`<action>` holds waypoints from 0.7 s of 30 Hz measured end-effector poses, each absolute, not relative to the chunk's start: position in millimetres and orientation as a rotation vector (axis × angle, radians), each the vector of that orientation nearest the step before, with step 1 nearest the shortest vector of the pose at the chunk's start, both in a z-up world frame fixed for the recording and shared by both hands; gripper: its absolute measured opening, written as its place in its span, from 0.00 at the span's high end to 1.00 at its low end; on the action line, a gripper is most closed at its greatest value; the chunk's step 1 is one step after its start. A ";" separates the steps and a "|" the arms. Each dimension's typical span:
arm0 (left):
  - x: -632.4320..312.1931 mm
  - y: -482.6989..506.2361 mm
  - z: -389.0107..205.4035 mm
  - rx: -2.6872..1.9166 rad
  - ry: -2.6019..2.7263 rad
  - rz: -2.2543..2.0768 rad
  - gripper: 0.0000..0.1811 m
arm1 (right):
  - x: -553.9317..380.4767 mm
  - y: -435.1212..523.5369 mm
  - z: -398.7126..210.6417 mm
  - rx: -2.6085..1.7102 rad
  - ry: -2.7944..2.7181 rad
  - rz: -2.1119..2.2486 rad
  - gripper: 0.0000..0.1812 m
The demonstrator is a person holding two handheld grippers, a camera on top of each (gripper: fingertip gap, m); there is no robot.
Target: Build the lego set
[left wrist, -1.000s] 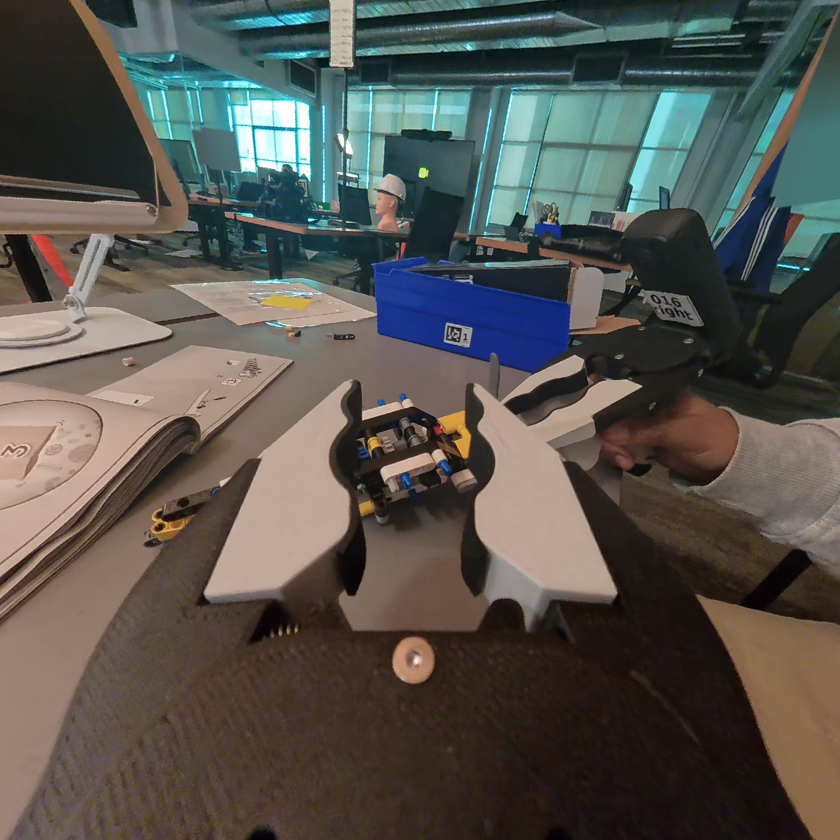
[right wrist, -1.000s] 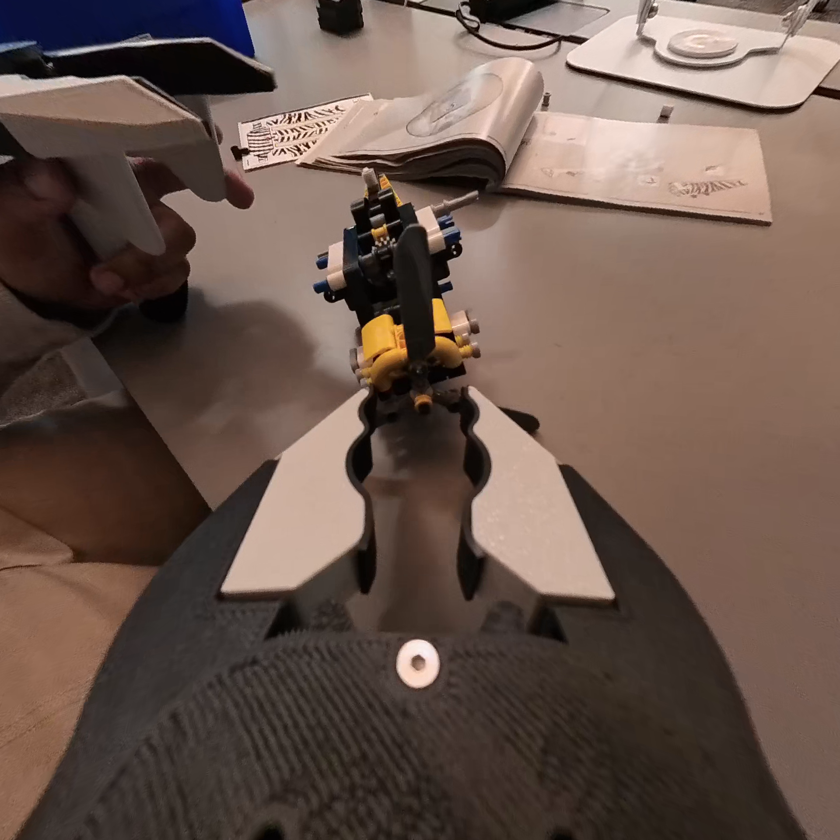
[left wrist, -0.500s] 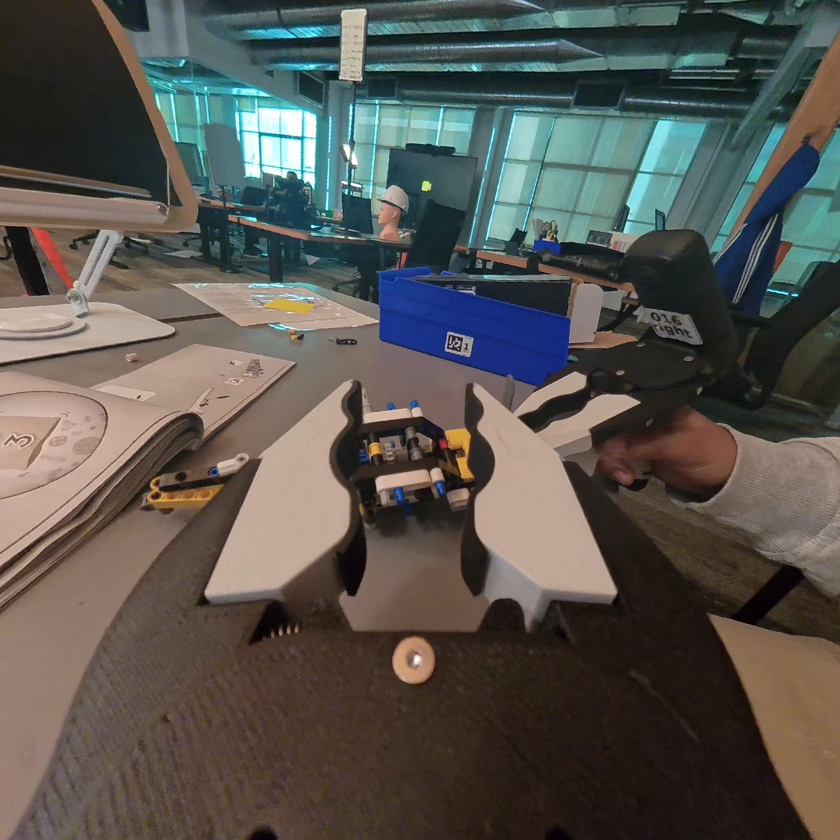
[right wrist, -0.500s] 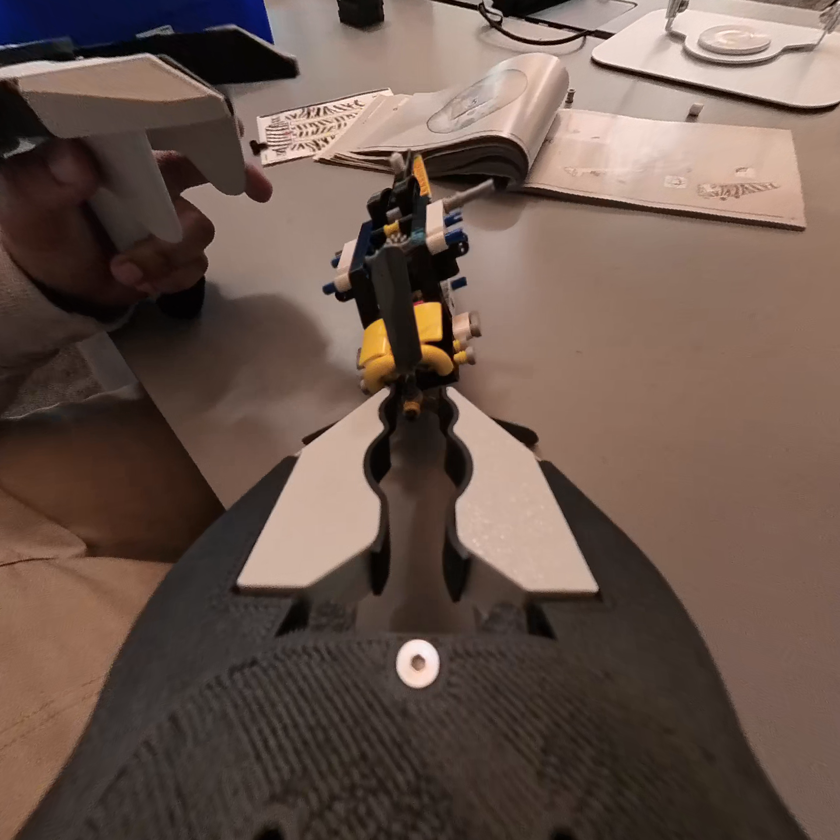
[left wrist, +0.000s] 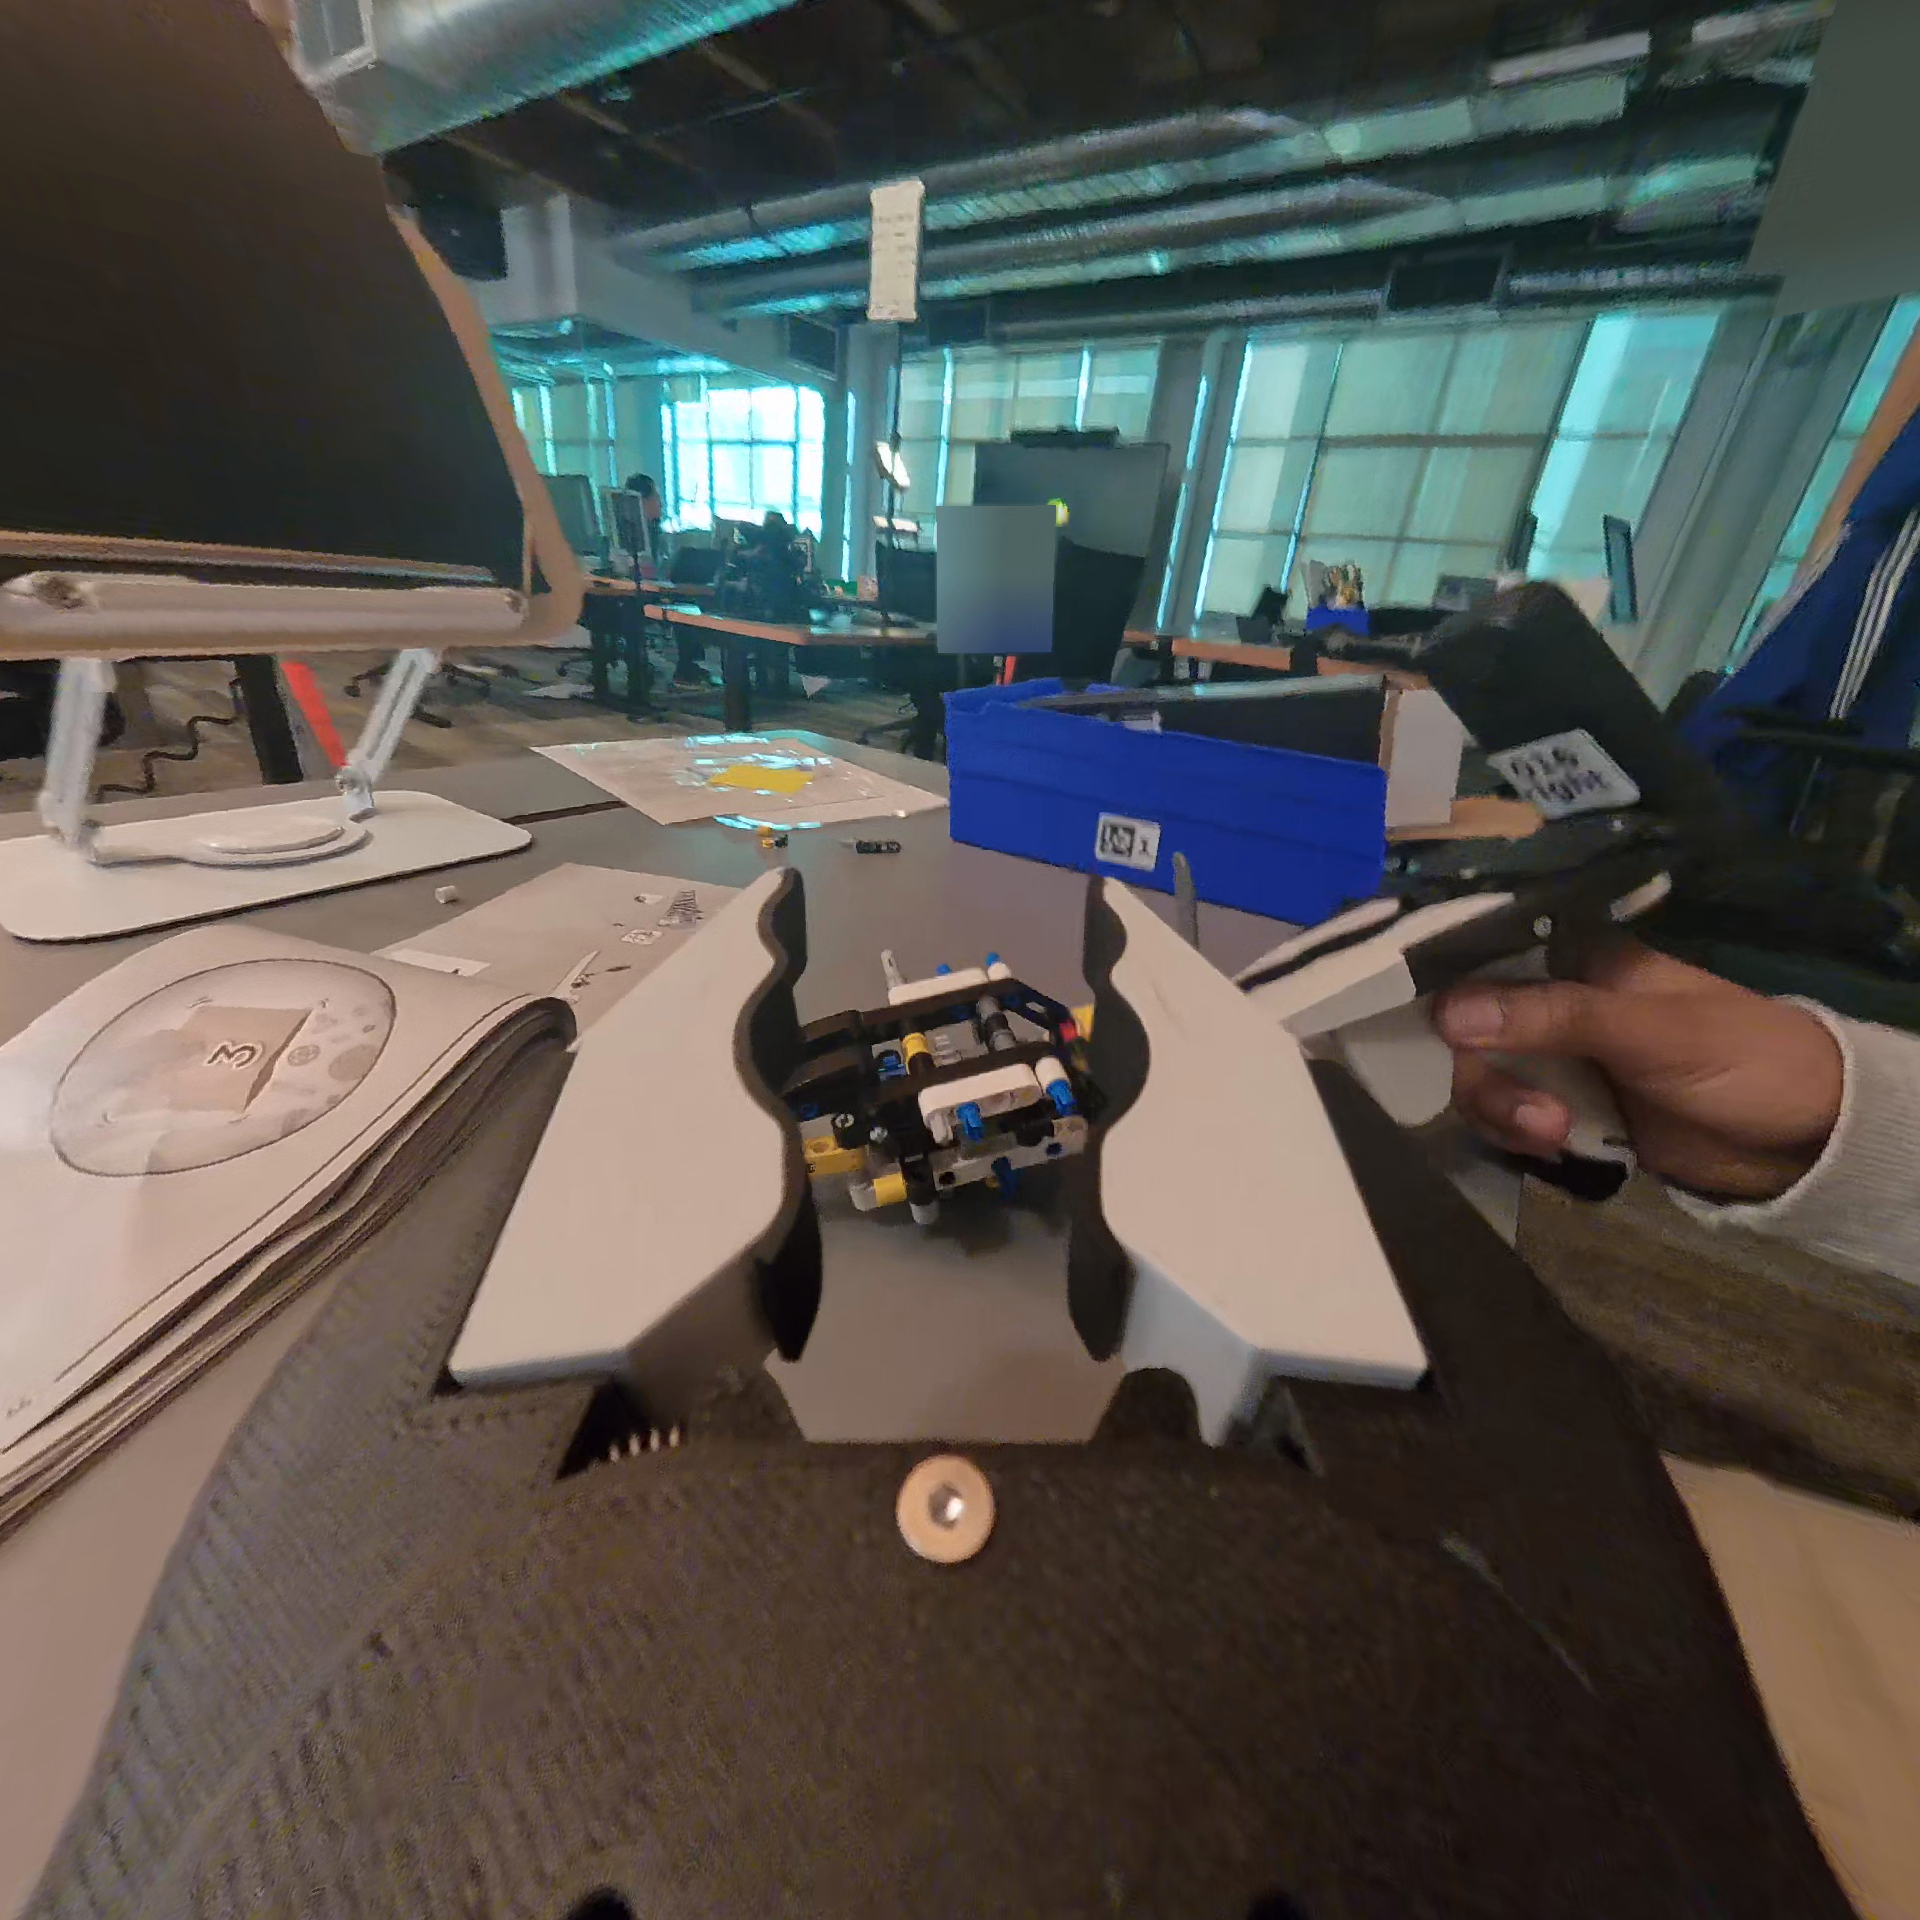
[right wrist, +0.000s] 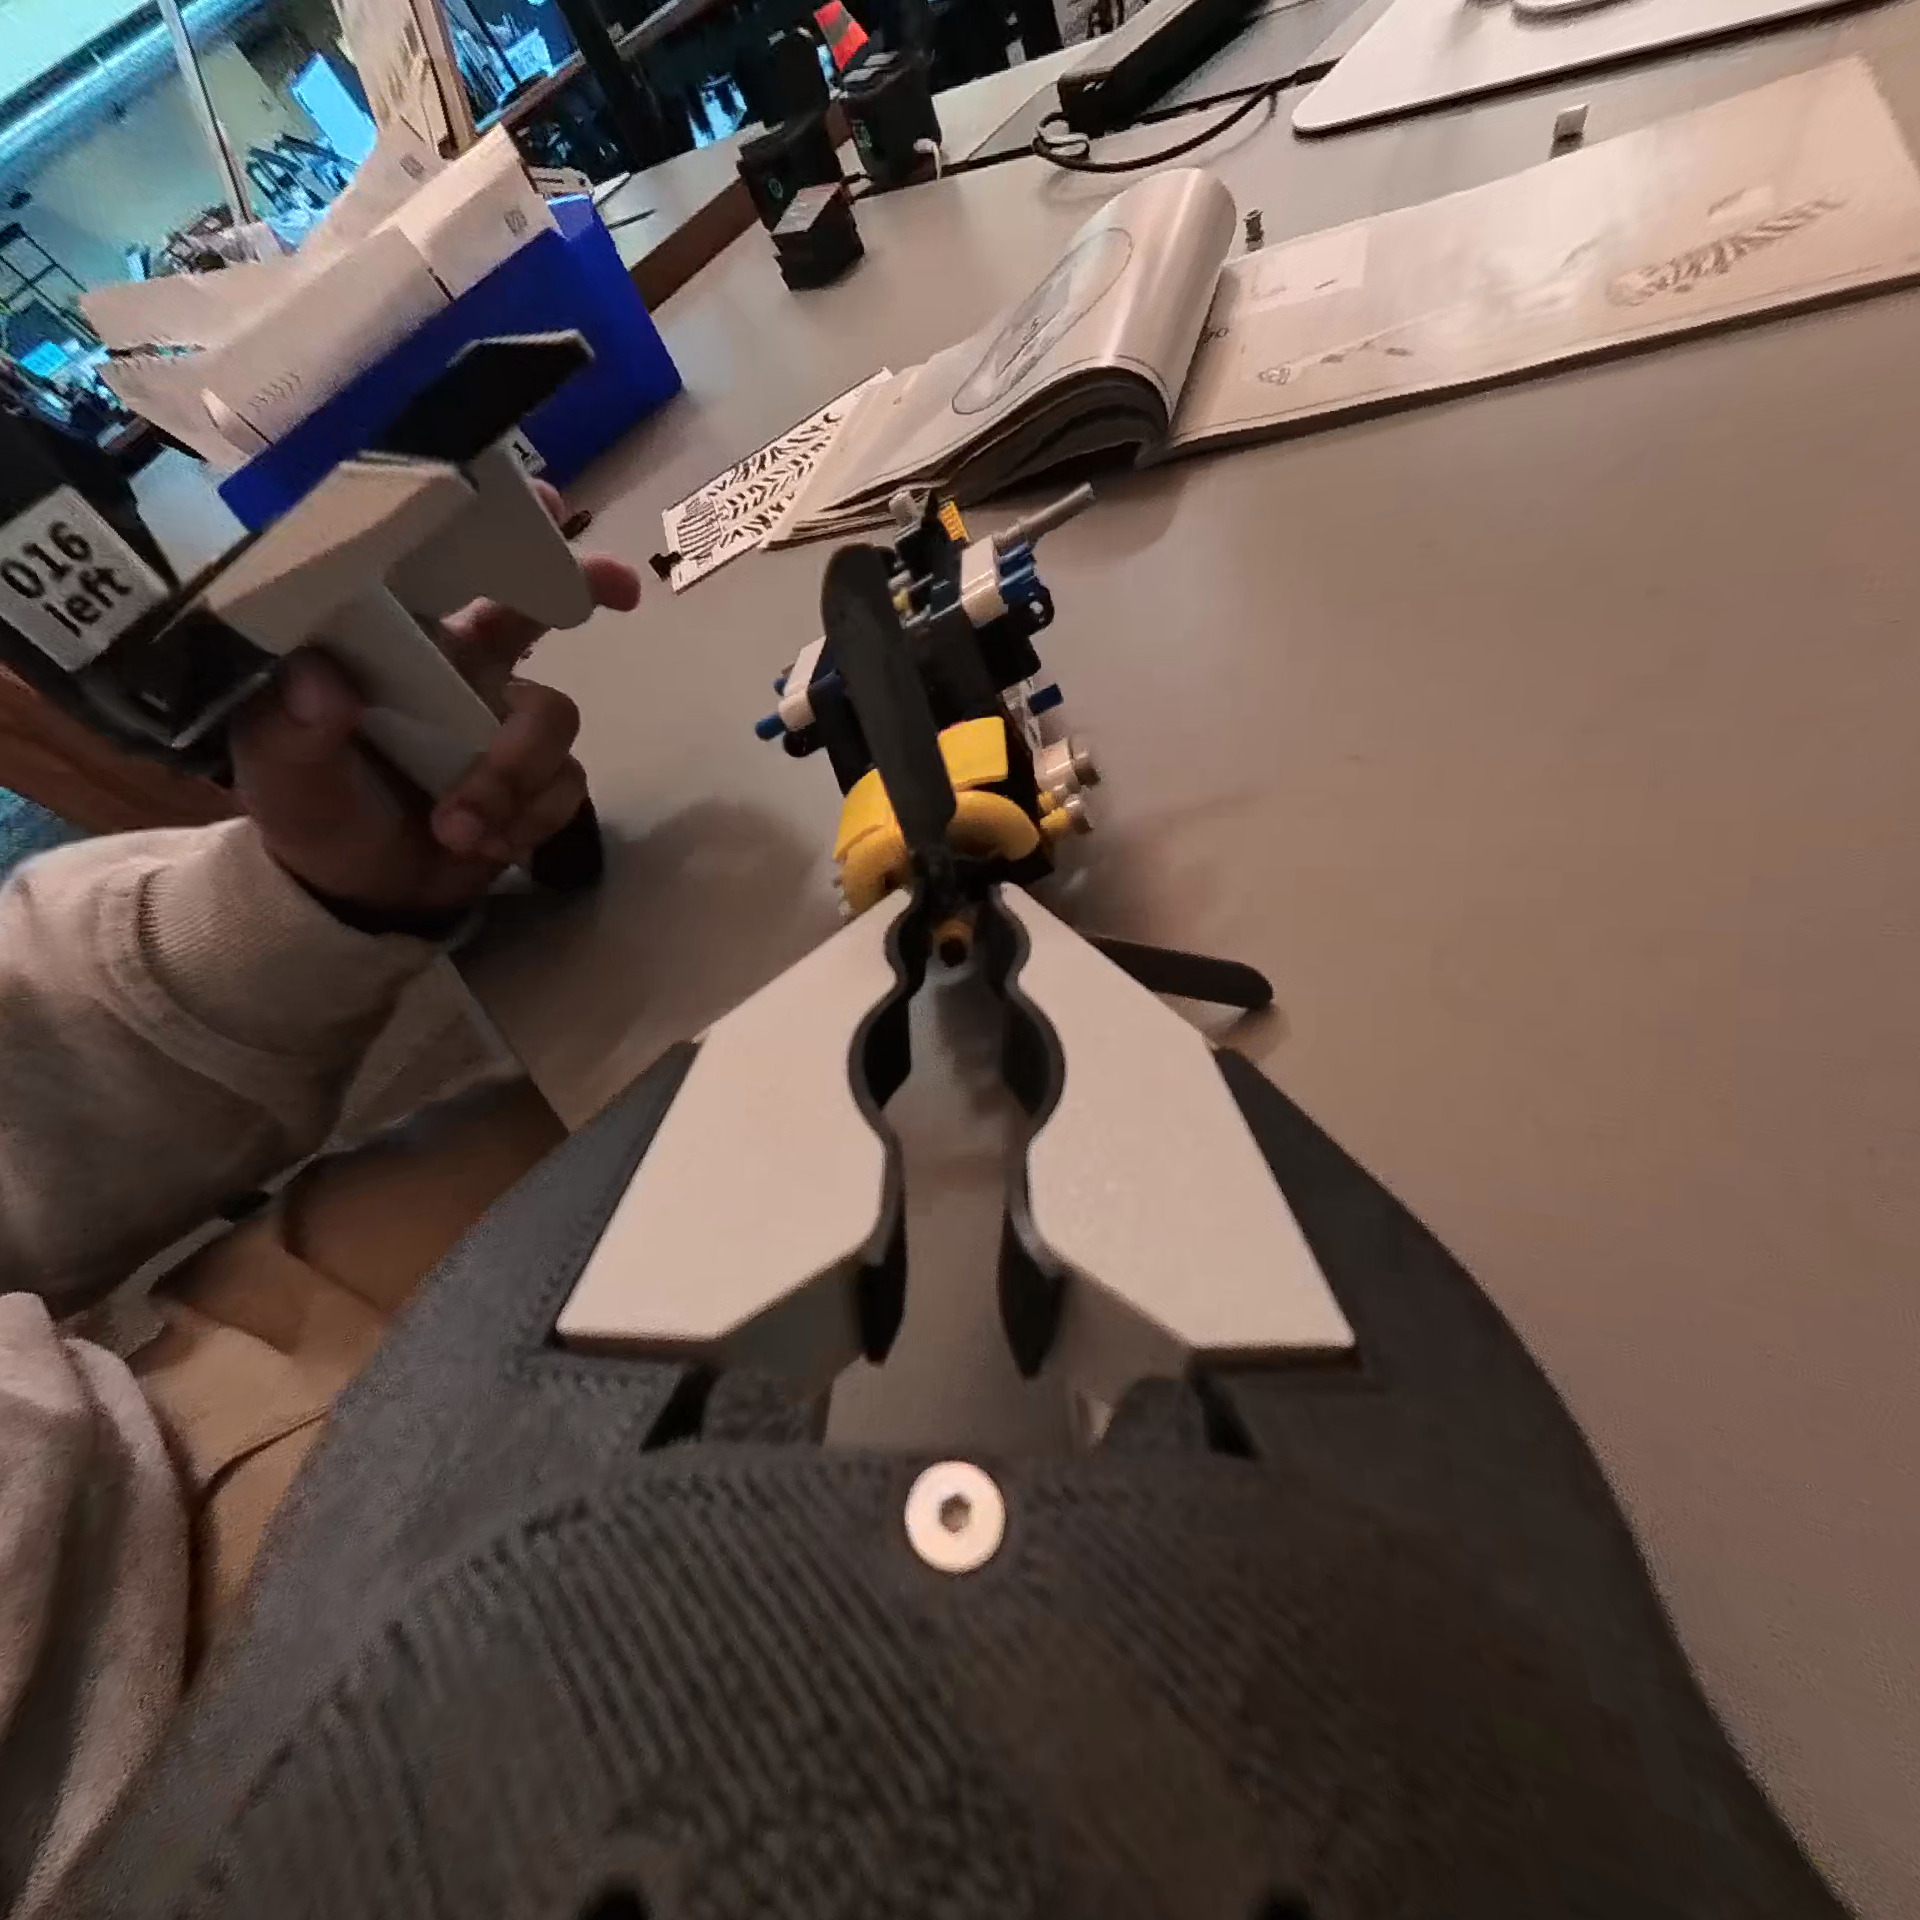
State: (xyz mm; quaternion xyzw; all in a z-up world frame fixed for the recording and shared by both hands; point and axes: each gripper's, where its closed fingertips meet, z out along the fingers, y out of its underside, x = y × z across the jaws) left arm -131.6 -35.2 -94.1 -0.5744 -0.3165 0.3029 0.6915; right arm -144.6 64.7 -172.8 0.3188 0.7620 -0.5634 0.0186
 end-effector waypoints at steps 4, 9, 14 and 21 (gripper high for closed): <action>-132.8 -3.9 -124.2 -1.729 -0.537 0.729 0.54 | -141.1 63.9 -174.1 0.909 2.470 -1.736 0.96; -141.9 30.4 -131.9 -2.179 -0.061 0.883 0.50 | -138.3 58.4 -176.3 0.765 2.643 -1.705 0.96; -140.6 48.6 -161.0 -2.490 0.335 0.684 0.58 | -138.0 58.3 -176.7 0.627 2.781 -1.706 0.95; -146.7 56.3 -193.7 -2.602 0.515 0.527 0.63 | -140.3 59.5 -176.7 0.603 2.820 -1.729 0.95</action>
